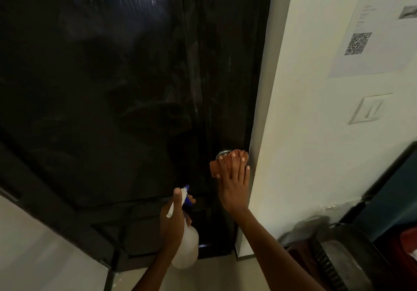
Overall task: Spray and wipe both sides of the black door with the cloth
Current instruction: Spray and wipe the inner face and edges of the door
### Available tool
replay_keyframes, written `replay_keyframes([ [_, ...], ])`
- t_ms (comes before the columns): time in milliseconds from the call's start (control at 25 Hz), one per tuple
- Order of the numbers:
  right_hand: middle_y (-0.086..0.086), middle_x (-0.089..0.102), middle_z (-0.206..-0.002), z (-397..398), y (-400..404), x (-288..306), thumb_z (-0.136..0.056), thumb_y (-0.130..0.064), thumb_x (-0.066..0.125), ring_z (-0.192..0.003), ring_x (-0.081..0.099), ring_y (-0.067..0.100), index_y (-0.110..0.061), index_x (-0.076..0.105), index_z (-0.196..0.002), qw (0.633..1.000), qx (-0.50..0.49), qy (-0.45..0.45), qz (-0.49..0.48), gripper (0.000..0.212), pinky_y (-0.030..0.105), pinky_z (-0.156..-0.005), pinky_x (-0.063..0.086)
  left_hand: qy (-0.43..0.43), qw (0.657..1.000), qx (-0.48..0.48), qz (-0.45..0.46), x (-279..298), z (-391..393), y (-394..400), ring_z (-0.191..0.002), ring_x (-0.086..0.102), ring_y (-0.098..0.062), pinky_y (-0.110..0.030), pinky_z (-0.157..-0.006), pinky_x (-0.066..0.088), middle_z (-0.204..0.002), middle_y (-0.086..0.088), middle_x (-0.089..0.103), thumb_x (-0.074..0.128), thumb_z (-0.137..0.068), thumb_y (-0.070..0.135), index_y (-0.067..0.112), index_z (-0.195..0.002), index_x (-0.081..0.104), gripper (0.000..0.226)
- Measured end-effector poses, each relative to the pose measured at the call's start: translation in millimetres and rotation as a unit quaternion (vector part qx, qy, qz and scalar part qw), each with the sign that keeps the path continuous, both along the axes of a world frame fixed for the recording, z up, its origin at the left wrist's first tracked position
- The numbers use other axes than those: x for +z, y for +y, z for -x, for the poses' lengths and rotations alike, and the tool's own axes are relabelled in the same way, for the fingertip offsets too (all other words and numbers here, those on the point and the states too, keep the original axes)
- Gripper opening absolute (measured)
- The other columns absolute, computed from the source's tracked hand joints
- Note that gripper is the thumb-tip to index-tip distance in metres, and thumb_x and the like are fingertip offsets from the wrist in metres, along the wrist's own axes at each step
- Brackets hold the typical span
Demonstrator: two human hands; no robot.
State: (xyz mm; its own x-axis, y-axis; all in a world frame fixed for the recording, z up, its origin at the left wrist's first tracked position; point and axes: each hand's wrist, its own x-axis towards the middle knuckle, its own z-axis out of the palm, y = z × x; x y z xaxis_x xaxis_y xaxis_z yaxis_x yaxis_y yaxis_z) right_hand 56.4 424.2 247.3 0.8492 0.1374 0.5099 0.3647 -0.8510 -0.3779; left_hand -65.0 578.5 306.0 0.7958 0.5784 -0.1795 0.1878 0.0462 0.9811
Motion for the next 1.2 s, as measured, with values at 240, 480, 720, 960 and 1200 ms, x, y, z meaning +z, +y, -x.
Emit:
replay_keyframes([
  [240,0.014,0.0,-0.17,-13.3,5.7,-8.0,-0.096,-0.033,0.063,-0.156,-0.007,0.04,-0.024,0.015,-0.163,1.0,0.013,-0.014,-0.003,0.083,0.062,-0.122,0.012,-0.023,0.999,-0.026,-0.031,7.5,-27.5,-10.9,-0.045,0.05,-0.017,-0.023,-0.045,0.045,-0.058,-0.009,0.059,0.035,-0.089,0.066,0.011,-0.089,0.072,0.066],
  [480,0.013,-0.012,-0.17,-26.7,14.1,-16.8,-0.093,-0.033,0.07,-0.155,-0.004,0.046,-0.027,0.001,-0.163,0.998,0.013,-0.046,-0.044,0.098,0.064,-0.121,0.016,-0.063,0.996,-0.046,-0.044,9.1,-60.4,-13.6,-0.048,0.051,-0.026,-0.028,-0.048,0.044,-0.074,-0.022,0.069,0.034,-0.094,0.061,0.009,-0.091,0.07,0.063],
  [720,0.016,-0.008,-0.17,-47.2,21.1,-19.3,-0.092,-0.041,0.073,-0.154,0.001,0.049,-0.028,-0.002,-0.162,0.997,0.013,-0.043,-0.061,0.103,0.062,-0.124,0.01,-0.056,0.997,-0.043,-0.043,-0.4,-81.8,-15.0,-0.051,0.052,-0.03,-0.03,-0.05,0.045,-0.072,-0.03,0.064,0.035,-0.09,0.073,0.013,-0.09,0.071,0.07],
  [960,0.015,-0.007,-0.169,-48.1,20.3,-19.7,-0.088,-0.043,0.076,-0.154,-0.001,0.049,-0.026,0.007,-0.161,0.997,0.023,-0.041,-0.065,0.101,0.067,-0.12,0.022,-0.062,0.996,-0.048,-0.049,2.3,-88.6,-21.7,-0.049,0.052,-0.027,-0.027,-0.047,0.045,-0.072,-0.02,0.069,0.036,-0.086,0.078,0.007,-0.093,0.069,0.078],
  [1200,0.018,-0.001,-0.17,-38.6,14.6,-8.0,-0.093,-0.037,0.07,-0.155,-0.002,0.047,-0.024,0.014,-0.162,0.998,0.035,-0.014,-0.048,0.09,0.064,-0.121,0.02,-0.065,0.997,-0.039,-0.033,9.5,-65.2,-24.5,-0.052,0.052,-0.029,-0.032,-0.052,0.045,-0.067,-0.026,0.063,0.037,-0.093,0.064,0.011,-0.093,0.071,0.063],
])
